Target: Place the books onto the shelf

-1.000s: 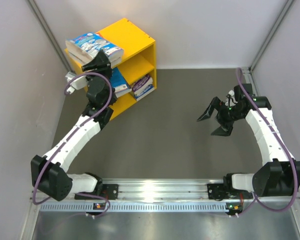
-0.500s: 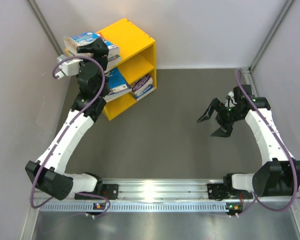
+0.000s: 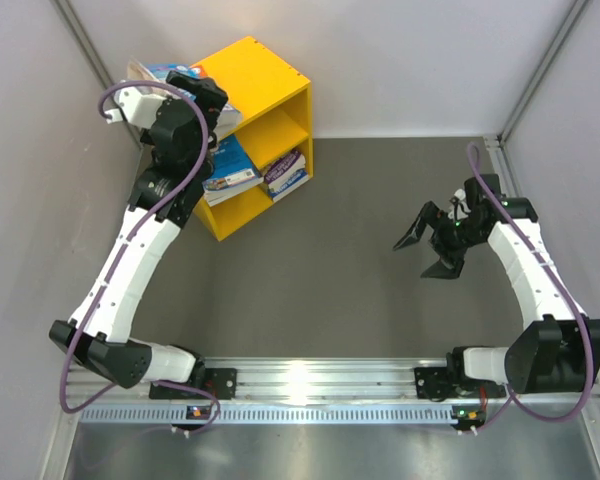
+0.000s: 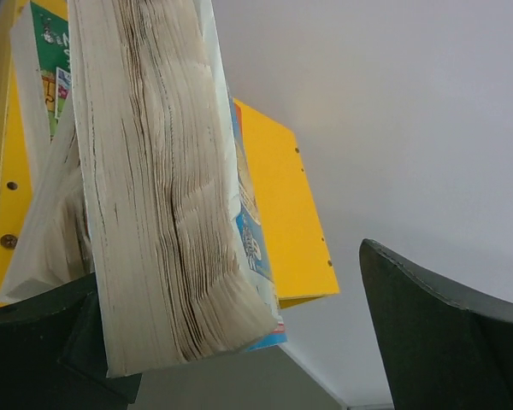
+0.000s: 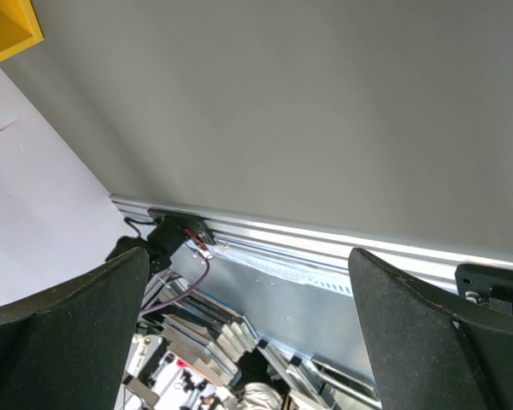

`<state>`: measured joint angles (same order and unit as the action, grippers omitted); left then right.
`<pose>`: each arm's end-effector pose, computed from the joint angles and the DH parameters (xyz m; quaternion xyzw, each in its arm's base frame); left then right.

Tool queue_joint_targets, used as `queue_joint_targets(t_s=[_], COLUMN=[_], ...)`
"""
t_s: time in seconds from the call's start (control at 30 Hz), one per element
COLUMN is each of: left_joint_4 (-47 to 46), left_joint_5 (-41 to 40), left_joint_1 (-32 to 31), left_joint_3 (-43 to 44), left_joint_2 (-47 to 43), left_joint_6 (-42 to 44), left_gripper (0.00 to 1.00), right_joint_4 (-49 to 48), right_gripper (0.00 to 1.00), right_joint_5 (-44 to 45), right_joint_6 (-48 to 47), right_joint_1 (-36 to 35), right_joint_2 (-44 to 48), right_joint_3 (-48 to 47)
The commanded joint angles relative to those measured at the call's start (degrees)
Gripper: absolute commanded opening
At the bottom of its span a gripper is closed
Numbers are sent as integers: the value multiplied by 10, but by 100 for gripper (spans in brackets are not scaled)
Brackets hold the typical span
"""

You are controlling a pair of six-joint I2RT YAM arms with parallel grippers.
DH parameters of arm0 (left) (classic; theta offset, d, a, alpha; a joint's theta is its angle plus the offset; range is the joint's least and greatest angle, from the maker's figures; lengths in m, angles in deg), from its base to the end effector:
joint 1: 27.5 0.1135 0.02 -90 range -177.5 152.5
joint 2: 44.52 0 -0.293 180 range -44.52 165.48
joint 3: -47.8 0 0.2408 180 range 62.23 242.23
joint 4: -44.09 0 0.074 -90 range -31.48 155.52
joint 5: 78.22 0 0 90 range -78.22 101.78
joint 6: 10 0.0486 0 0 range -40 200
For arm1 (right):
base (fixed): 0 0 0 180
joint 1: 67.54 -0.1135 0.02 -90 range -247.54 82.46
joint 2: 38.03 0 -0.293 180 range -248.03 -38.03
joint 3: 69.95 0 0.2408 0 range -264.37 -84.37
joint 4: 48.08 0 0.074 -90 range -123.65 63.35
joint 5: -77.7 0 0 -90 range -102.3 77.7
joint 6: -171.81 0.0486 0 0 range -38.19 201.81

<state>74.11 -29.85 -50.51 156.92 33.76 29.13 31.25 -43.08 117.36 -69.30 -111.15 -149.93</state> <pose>0.2681 -0.0788 0.5254 -0.4036 0.5760 -0.2007 0.6820 0.2080 0.0313 0.3123 0.2382 0.9235 0.2955 0.0553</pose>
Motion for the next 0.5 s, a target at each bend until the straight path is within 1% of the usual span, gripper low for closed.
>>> queue_joint_targets(t_s=[0.0,0.1,0.13,0.17,0.27,0.3,0.37,0.4,0.47], left_joint_4=[50,49,55,79,98,91,67,59,50], left_joint_5=[-1,6,-1,-12,-64,-78,-112,-112,-122], left_joint_1=[2,2,2,2,2,2,2,2,2], left_joint_3=[30,39,46,61,66,61,49,48,50], left_joint_2=[-18,-23,-22,-20,-23,-31,-43,-45,-45], left_joint_6=[-15,3,23,31,71,81,137,137,174], left_gripper=[98,99,99,99,99,99,99,99,99], right_joint_4=[-7,-9,-11,-13,-14,-15,-18,-18,-21], right_gripper=[100,100,100,100,100,100,100,100,100], right_joint_5=[-1,0,0,-1,0,0,0,0,-1], right_joint_6=[-3,0,0,1,3,3,4,5,7], right_joint_1=[-6,-6,-7,-6,-6,-6,-8,-7,-8], right_joint_2=[19,23,25,26,32,32,37,39,40], right_joint_3=[9,17,18,20,27,31,36,39,41])
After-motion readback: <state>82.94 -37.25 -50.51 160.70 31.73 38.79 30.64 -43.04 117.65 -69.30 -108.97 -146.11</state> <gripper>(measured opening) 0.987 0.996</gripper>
